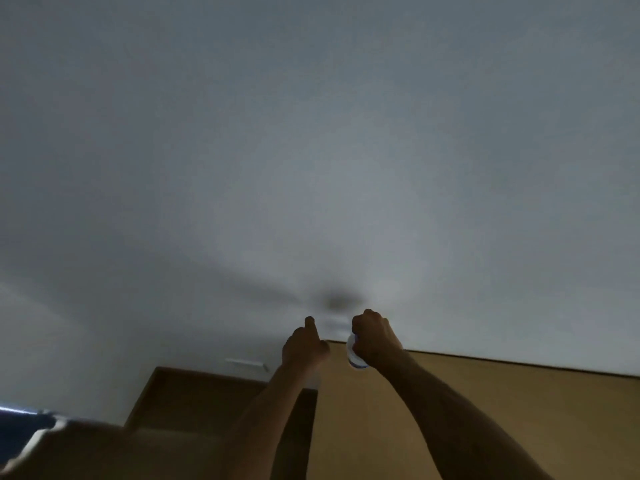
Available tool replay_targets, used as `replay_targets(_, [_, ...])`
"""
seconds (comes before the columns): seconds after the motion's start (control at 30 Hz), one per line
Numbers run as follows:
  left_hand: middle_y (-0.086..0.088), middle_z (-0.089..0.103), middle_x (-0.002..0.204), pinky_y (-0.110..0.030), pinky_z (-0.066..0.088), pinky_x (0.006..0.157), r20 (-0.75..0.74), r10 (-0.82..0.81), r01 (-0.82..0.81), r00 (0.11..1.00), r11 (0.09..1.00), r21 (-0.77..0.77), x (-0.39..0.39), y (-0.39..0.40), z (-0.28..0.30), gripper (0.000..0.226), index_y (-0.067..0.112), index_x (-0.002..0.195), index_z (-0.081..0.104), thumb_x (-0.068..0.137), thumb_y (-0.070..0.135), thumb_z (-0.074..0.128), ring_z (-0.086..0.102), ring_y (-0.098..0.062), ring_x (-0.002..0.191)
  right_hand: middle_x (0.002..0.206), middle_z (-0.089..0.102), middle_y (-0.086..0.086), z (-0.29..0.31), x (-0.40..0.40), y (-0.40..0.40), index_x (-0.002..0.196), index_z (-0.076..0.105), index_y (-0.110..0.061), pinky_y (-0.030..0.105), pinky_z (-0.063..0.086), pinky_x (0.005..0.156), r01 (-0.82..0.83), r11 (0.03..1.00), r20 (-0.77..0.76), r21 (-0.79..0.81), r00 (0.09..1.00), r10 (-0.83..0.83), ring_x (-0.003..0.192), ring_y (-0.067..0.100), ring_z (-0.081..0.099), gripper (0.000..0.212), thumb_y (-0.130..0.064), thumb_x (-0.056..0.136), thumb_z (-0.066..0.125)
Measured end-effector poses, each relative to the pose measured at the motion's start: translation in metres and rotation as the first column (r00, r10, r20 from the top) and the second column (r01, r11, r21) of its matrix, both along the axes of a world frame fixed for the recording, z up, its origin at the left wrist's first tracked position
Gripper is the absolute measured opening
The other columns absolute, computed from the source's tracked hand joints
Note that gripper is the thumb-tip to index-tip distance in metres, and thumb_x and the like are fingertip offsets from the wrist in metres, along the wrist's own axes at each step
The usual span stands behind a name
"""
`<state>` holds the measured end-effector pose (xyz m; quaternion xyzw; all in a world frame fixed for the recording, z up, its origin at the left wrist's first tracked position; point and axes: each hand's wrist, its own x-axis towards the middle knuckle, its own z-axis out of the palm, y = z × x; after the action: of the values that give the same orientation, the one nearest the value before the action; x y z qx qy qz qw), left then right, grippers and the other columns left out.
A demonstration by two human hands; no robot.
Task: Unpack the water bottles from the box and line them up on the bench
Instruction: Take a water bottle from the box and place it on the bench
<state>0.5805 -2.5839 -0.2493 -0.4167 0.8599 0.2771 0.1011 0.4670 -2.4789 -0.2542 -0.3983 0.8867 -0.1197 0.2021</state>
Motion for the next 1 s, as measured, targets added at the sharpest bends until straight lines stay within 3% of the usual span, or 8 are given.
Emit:
replay_targets(0.1, [-0.012, 0.055, 0.128, -0.031, 0.048, 0.085, 0.002, -0.049, 0.049, 0.999, 0.998, -0.042, -0.006, -0.003, -0.016, 0.058, 0.012, 0.147, 0.028, 0.095, 0.019, 0.053, 0.059, -0.024, 0.112, 0.1, 0.058, 0.012, -0.019, 0.002, -0.005, 0.087, 0.063, -0.006, 0.027, 0.041, 0.063, -0.02, 0.999, -0.016, -0.025, 1.0, 0.02, 0.083, 0.027, 0.061, 0.007, -0.009, 0.086, 0.057])
replay_targets(0.27, [-0.014, 0.051, 0.132, -0.035, 0.05, 0.088, 0.041, -0.053, 0.055, 0.998, 0.997, -0.049, -0.005, -0.007, -0.038, 0.057, 0.012, 0.146, 0.029, 0.095, 0.021, 0.053, 0.058, -0.027, 0.114, 0.107, 0.057, 0.012, -0.04, 0.006, -0.019, 0.101, 0.065, -0.007, 0.026, 0.045, 0.066, -0.025, 0.998, -0.015, -0.06, 1.0, 0.024, 0.087, 0.026, 0.062, 0.015, -0.007, 0.086, 0.062])
replay_targets(0.43, [-0.015, 0.051, 0.131, -0.036, 0.052, 0.087, 0.083, -0.037, 0.04, 0.996, 0.998, -0.039, 0.003, -0.018, -0.051, 0.057, 0.012, 0.145, 0.028, 0.095, 0.021, 0.053, 0.058, -0.027, 0.113, 0.098, 0.061, 0.014, -0.039, 0.0, -0.035, 0.086, 0.062, -0.007, 0.026, 0.04, 0.063, -0.016, 0.997, -0.009, -0.074, 1.0, 0.015, 0.088, 0.031, 0.064, 0.007, -0.002, 0.083, 0.059])
replay_targets(0.57, [-0.014, 0.05, 0.133, -0.039, 0.051, 0.093, 0.089, -0.021, 0.023, 0.996, 1.0, -0.015, 0.004, -0.026, -0.051, 0.058, 0.012, 0.147, 0.028, 0.095, 0.02, 0.052, 0.056, -0.028, 0.116, 0.105, 0.06, 0.013, -0.042, 0.006, -0.034, 0.097, 0.062, -0.007, 0.025, 0.04, 0.066, -0.008, 0.996, -0.031, -0.084, 1.0, 0.005, 0.092, 0.03, 0.063, 0.011, -0.005, 0.086, 0.06])
replay_targets(0.67, [-0.013, 0.052, 0.13, -0.035, 0.05, 0.089, 0.075, -0.021, 0.021, 0.997, 1.0, -0.003, 0.002, -0.028, -0.046, 0.056, 0.012, 0.145, 0.029, 0.095, 0.019, 0.052, 0.057, -0.026, 0.114, 0.097, 0.063, 0.014, -0.033, 0.003, -0.036, 0.09, 0.063, -0.007, 0.027, 0.045, 0.066, 0.011, 0.999, -0.003, -0.043, 1.0, -0.011, 0.09, 0.03, 0.065, 0.006, -0.003, 0.085, 0.061])
replay_targets(0.77, [-0.013, 0.051, 0.132, -0.031, 0.047, 0.087, 0.049, -0.058, 0.059, 0.997, 0.998, -0.017, -0.004, -0.027, -0.039, 0.056, 0.013, 0.146, 0.029, 0.096, 0.021, 0.053, 0.057, -0.025, 0.116, 0.096, 0.066, 0.016, -0.025, -0.002, -0.035, 0.091, 0.065, -0.003, 0.025, 0.04, 0.066, 0.016, 1.0, 0.02, 0.009, 1.0, -0.016, 0.091, 0.029, 0.065, 0.009, -0.002, 0.086, 0.058])
replay_targets(0.87, [-0.013, 0.051, 0.135, -0.032, 0.045, 0.09, 0.007, -0.085, 0.085, 0.996, 0.996, -0.007, -0.012, -0.026, -0.031, 0.058, 0.013, 0.147, 0.028, 0.096, 0.021, 0.054, 0.054, -0.026, 0.12, 0.099, 0.065, 0.014, -0.021, -0.004, -0.029, 0.086, 0.061, -0.01, 0.024, 0.039, 0.067, 0.059, 0.998, 0.045, 0.036, 0.997, -0.06, 0.095, 0.027, 0.064, 0.005, -0.005, 0.088, 0.059])
replay_targets(1.0, [-0.014, 0.05, 0.136, -0.033, 0.044, 0.092, -0.042, -0.058, 0.06, 0.997, 0.997, 0.043, -0.018, -0.026, -0.028, 0.058, 0.012, 0.148, 0.029, 0.095, 0.021, 0.053, 0.051, -0.028, 0.123, 0.093, 0.064, 0.013, -0.024, -0.004, -0.028, 0.065, 0.038, -0.016, 0.025, 0.038, 0.064, 0.102, 0.995, 0.021, -0.002, 0.995, -0.102, 0.09, 0.027, 0.064, 0.032, -0.001, 0.082, 0.06])
